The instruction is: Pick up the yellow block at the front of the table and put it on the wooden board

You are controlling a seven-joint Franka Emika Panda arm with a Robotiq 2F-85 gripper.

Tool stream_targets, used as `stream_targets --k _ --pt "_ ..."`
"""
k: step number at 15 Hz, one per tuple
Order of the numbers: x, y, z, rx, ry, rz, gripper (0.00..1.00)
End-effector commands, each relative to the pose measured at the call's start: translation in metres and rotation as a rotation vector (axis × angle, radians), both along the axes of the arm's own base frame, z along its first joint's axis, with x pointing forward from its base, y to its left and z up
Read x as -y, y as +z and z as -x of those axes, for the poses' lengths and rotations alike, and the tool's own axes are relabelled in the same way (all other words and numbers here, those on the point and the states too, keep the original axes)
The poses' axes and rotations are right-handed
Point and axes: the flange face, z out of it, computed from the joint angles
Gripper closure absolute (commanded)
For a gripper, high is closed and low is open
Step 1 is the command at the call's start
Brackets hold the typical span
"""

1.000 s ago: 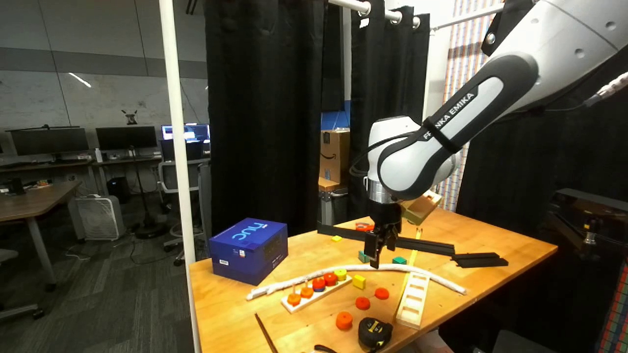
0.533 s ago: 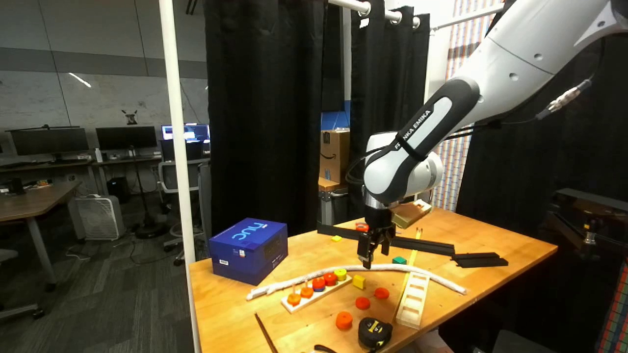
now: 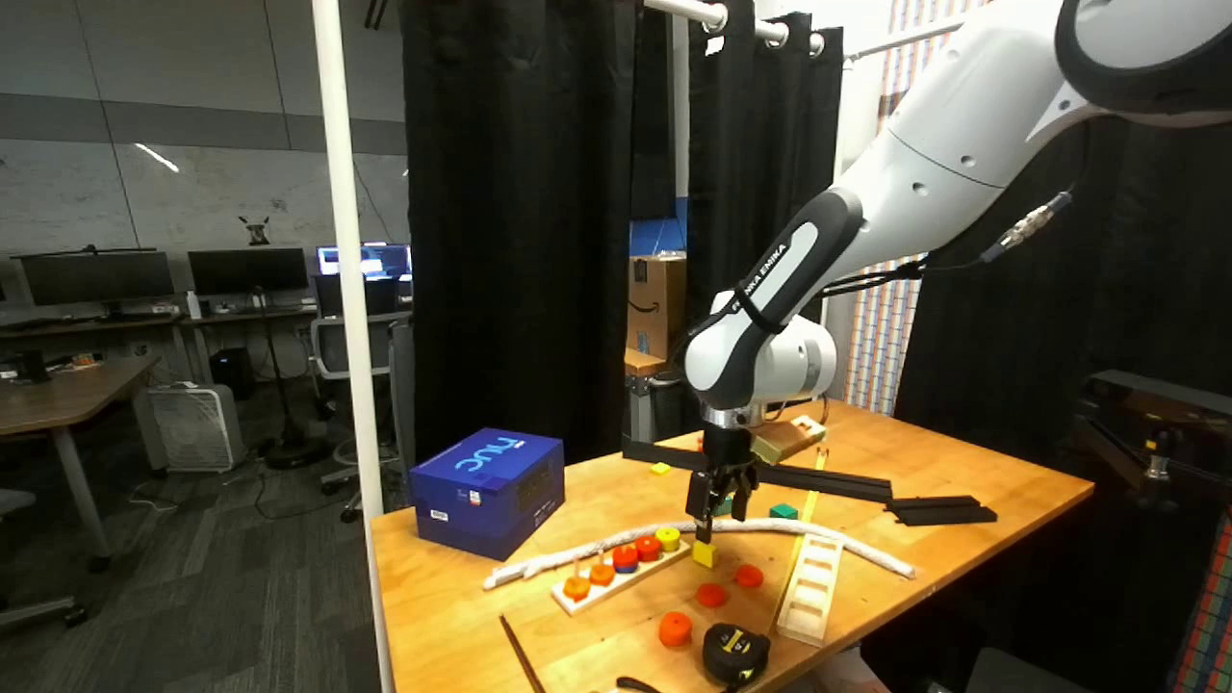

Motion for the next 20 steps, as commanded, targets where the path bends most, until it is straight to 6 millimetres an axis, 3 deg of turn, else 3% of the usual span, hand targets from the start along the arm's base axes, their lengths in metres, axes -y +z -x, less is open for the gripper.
stream_targets --k 1,15,16,17,20 --pt "0.007 -0.012 -0.015 0.008 0.005 -0.027 0.00" --pt "0.013 -0.049 -0.038 -0.042 0.011 -0.040 0.00" --pt "0.012 -0.051 -0.040 -0.040 0.012 -0.040 0.25" --pt "0.012 -0.052 -0.041 -0.037 0.016 -0.039 0.27" --pt "0.012 -0.049 -0.045 -0.029 0.017 -0.034 0.51"
